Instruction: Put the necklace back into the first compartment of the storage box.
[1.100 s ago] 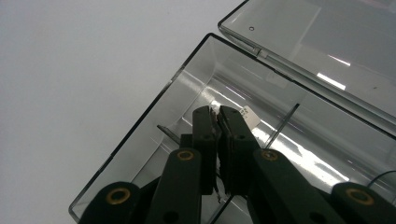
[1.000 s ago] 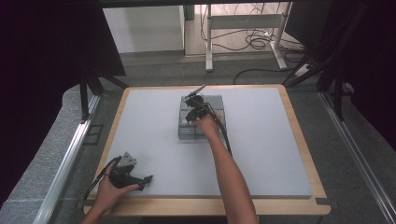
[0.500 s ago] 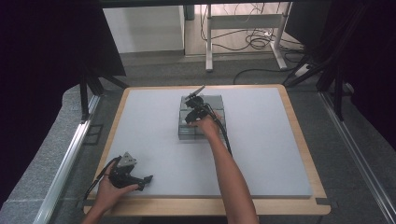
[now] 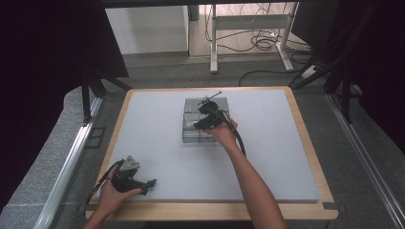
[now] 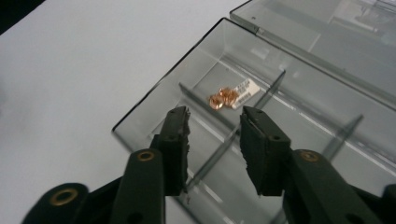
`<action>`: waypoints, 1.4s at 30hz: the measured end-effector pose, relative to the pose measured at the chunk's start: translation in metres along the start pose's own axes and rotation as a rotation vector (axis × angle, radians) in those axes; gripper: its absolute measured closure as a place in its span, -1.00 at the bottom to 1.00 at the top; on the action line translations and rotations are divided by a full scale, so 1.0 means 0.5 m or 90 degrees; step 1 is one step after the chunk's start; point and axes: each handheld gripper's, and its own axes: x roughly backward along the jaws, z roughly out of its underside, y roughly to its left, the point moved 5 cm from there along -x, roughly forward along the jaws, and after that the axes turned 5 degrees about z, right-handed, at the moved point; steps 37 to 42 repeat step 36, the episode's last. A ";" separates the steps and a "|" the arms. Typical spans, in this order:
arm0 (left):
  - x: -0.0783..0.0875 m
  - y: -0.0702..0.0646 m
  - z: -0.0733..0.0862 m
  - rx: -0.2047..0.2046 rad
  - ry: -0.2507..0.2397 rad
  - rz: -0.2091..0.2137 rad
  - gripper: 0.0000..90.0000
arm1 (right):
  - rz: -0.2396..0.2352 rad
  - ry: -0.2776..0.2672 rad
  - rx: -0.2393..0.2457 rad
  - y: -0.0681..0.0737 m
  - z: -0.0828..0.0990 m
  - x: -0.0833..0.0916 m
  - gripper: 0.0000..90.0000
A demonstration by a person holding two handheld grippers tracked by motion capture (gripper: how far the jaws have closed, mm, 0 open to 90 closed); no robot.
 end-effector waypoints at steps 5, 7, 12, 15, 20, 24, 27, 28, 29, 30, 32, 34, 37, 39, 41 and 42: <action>0.000 -0.001 0.001 0.003 -0.001 -0.001 -0.99 | -0.017 -0.038 0.009 0.008 0.052 0.056 0.18; 0.000 -0.001 0.000 0.004 -0.002 0.000 -0.99 | -0.021 -0.049 0.013 0.011 0.079 0.082 0.13; 0.000 -0.001 0.000 0.004 -0.002 -0.001 -0.99 | -0.039 -0.084 0.011 0.011 0.158 0.141 0.01; 0.000 -0.001 0.001 0.004 -0.002 -0.001 -0.99 | -0.038 -0.099 -0.002 0.001 0.212 0.168 -0.07; 0.000 -0.001 0.001 0.004 -0.003 0.000 -0.99 | -0.024 -0.111 -0.024 -0.030 0.296 0.198 -0.15; 0.000 -0.001 0.000 0.004 -0.003 0.000 -0.99 | -0.004 -0.116 -0.033 -0.051 0.342 0.216 -0.21; 0.000 -0.001 0.001 0.004 -0.002 -0.001 -0.99 | 0.010 -0.119 -0.041 -0.060 0.353 0.219 -0.25; 0.000 -0.001 0.001 0.004 -0.003 -0.001 -0.99 | 0.013 -0.120 -0.043 -0.060 0.352 0.219 -0.27; 0.000 -0.001 0.001 0.004 -0.003 0.000 -0.99 | 0.014 -0.124 -0.041 -0.059 0.351 0.218 -0.29; 0.000 -0.001 0.001 0.004 -0.003 -0.001 -0.99 | 0.015 -0.124 -0.039 -0.058 0.350 0.219 -0.31; 0.000 -0.001 0.001 0.005 -0.003 -0.001 -0.99 | 0.019 -0.130 -0.033 -0.056 0.351 0.220 -0.35; 0.000 -0.001 0.000 0.005 -0.003 0.000 -0.99 | 0.033 -0.132 -0.027 -0.059 0.355 0.221 -0.40; 0.000 0.000 0.000 0.003 -0.001 0.000 -0.99 | 0.053 -0.136 -0.018 -0.069 0.358 0.218 -0.42; 0.000 0.000 0.000 0.003 -0.001 0.000 -0.99 | 0.053 -0.136 -0.018 -0.069 0.358 0.218 -0.42; 0.000 0.000 0.000 0.003 -0.001 0.000 -0.99 | 0.053 -0.136 -0.018 -0.069 0.358 0.218 -0.42; 0.000 0.000 0.000 0.003 -0.001 0.000 -0.99 | 0.053 -0.136 -0.018 -0.069 0.358 0.218 -0.42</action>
